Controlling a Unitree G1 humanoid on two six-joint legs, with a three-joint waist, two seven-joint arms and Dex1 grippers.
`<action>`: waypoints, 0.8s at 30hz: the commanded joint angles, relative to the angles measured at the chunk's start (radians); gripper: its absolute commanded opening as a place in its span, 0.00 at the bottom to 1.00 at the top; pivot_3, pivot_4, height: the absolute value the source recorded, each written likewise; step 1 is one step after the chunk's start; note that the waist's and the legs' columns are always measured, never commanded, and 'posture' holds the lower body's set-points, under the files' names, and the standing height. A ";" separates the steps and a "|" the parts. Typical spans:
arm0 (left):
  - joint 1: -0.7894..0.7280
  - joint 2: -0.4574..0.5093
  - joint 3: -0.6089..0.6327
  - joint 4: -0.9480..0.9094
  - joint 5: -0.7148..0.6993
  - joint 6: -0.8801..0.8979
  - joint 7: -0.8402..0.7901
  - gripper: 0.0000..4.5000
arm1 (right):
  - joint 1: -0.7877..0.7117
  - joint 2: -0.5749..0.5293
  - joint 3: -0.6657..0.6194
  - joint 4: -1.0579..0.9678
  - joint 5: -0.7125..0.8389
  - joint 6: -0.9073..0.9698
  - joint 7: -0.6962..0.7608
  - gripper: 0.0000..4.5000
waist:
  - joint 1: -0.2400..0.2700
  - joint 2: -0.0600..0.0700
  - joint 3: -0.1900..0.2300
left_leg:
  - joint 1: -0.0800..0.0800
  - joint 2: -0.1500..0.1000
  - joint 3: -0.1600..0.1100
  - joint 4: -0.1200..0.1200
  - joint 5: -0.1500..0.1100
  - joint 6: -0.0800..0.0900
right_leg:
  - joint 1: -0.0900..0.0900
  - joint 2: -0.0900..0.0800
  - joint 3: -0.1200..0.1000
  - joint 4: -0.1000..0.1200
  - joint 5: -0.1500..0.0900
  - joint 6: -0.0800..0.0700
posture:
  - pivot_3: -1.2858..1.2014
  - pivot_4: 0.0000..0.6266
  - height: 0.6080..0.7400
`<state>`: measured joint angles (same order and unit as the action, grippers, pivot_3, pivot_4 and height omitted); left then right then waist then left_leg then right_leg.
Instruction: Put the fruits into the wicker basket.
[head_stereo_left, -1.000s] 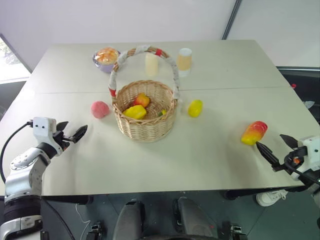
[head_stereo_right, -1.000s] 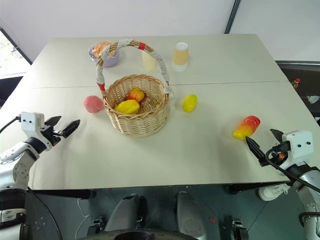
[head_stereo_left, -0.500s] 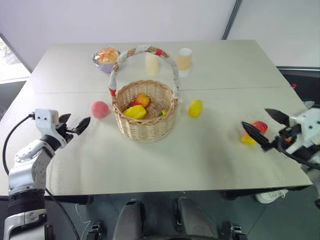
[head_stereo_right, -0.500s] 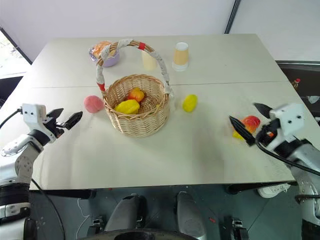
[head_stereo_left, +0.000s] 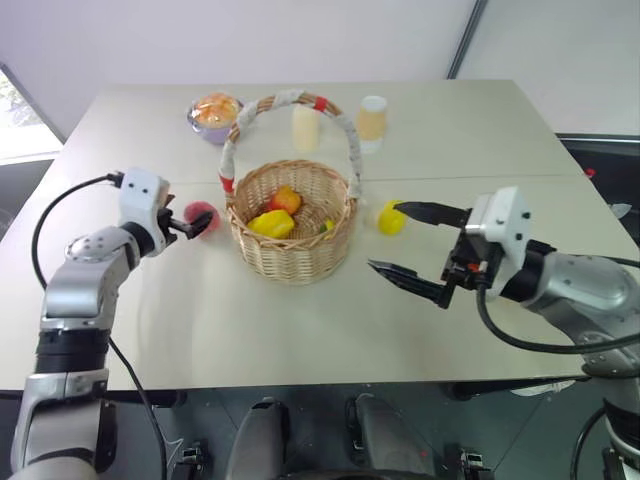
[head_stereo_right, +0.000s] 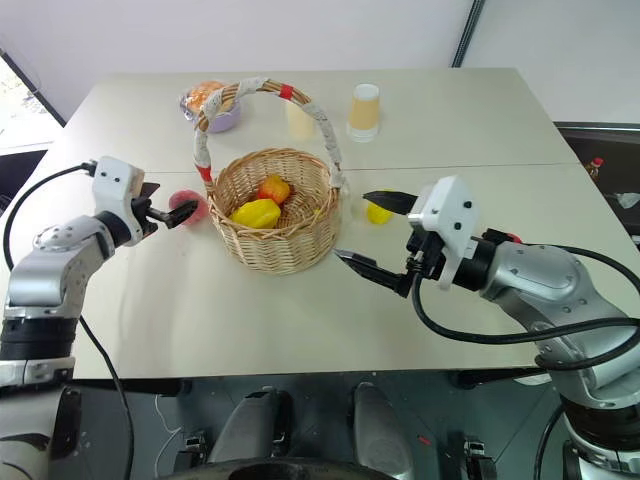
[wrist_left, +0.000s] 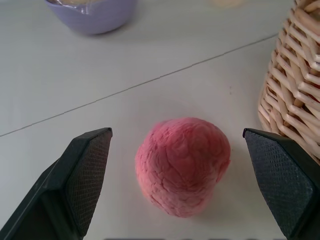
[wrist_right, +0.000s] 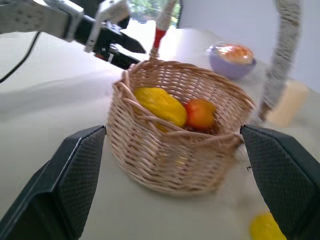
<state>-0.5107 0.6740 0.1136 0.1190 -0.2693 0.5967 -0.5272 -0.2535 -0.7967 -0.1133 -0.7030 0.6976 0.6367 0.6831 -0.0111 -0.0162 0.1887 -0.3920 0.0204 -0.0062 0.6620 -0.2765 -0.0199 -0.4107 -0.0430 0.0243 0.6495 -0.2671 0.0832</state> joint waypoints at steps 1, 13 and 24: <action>-0.063 0.019 -0.057 0.039 0.046 0.024 -0.030 1.00 | -0.030 -0.003 0.025 -0.010 -0.038 -0.028 0.009 0.99 | 0.000 0.000 0.000 | 0.000 -0.001 0.000 0.000 0.000 0.000 | 0.000 -0.001 0.000 0.000 0.000 0.000 | 0.52 0.24 1.00; -0.179 0.002 -0.141 0.251 0.147 -0.005 -0.062 0.81 | -0.011 0.046 0.097 -0.028 -0.113 -0.062 -0.003 1.00 | -0.001 -0.001 0.000 | 0.000 -0.002 0.000 0.000 0.000 0.000 | 0.000 -0.001 0.000 0.001 0.000 0.000 | 0.52 0.24 1.00; 0.027 0.156 0.124 -0.015 -0.048 -0.090 -0.296 0.50 | -0.027 0.052 0.091 0.010 -0.155 -0.083 0.012 1.00 | -0.023 -0.002 0.001 | -0.001 0.004 0.000 0.000 0.000 0.000 | -0.003 -0.001 0.001 0.002 0.000 0.000 | 0.52 0.24 1.00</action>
<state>-0.4960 0.7979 0.1388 0.2393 -0.2209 0.5509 -0.7297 -0.2660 -0.7469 -0.0056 -0.6886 0.5495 0.5803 0.6871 -0.0339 -0.0178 0.1896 -0.3930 0.0250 -0.0062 0.6617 -0.2766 -0.0199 -0.4139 -0.0440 0.0251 0.6513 -0.2672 0.0830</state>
